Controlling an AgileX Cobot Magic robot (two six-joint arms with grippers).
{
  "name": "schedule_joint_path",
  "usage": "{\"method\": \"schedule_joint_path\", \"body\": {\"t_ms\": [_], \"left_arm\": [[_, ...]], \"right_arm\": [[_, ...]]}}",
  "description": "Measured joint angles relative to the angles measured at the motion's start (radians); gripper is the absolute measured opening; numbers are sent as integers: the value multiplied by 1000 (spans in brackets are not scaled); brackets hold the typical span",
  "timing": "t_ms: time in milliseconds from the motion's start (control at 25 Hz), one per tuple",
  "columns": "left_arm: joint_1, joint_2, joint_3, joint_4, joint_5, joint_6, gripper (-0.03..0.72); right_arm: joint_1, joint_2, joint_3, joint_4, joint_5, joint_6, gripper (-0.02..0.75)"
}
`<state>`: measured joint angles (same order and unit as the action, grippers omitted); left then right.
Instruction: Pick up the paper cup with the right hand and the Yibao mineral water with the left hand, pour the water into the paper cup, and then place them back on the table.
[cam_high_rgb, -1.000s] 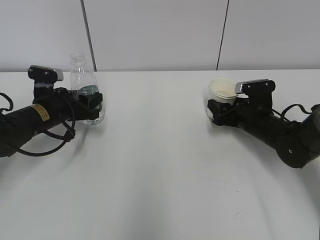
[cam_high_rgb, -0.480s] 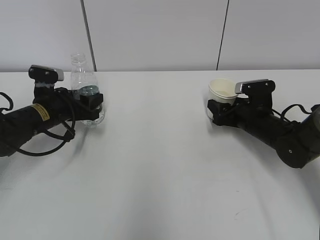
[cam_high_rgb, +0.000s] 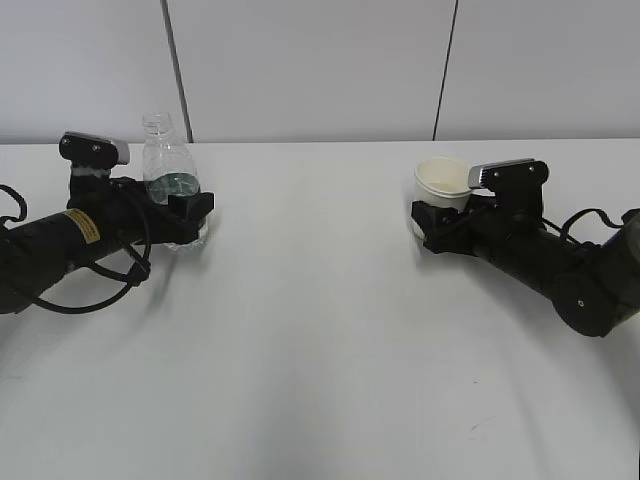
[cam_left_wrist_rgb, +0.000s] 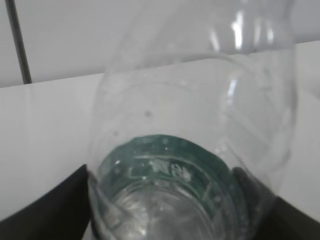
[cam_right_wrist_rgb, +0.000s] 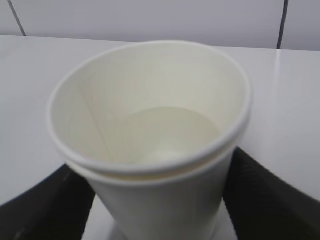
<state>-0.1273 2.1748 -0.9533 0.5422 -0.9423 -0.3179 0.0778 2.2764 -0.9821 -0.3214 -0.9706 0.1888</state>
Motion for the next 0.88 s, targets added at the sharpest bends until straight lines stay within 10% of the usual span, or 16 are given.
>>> {"method": "schedule_joint_path", "body": {"t_ms": [880], "left_arm": [[0,0,0,-3,0,0,519]], "right_arm": [[0,-21,54,12,-20,0,603]]}}
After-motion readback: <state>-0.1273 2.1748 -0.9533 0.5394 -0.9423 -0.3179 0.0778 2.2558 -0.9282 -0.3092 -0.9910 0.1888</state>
